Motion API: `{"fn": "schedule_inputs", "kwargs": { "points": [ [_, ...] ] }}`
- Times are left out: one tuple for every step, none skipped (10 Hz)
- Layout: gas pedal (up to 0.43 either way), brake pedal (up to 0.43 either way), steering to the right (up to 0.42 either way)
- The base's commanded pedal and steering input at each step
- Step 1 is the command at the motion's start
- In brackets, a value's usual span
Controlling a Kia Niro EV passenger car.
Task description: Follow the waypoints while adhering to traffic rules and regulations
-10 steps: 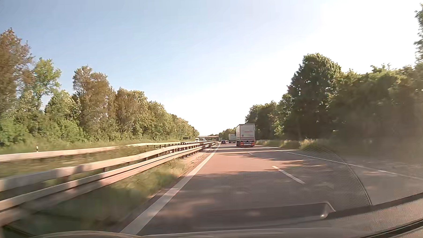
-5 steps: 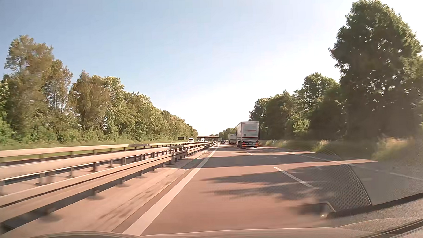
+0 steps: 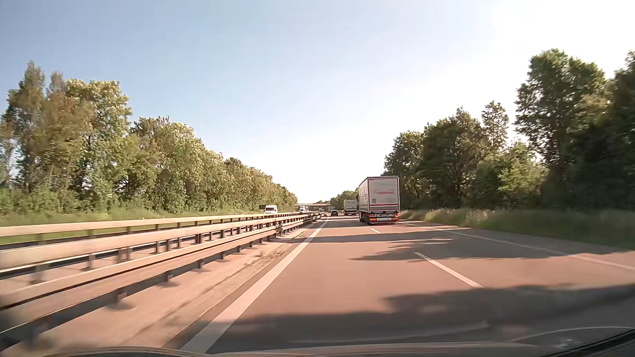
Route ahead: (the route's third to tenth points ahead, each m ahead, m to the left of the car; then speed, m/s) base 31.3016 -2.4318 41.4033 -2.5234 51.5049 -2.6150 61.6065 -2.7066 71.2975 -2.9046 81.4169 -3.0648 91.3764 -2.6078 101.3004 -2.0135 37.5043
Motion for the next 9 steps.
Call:
{"fn": "schedule_inputs", "kwargs": {
  "points": [
    [0.441, 0.012, -0.006],
    [0.441, 0.012, -0.005],
    [0.441, 0.012, -0.004],
    [0.441, 0.012, -0.001],
    [0.441, 0.012, 0.0],
    [0.441, 0.012, 0.0],
    [0.441, 0.012, 0.0],
    [0.441, 0.012, -0.001],
    [0.441, 0.012, 0.0]
  ]
}}
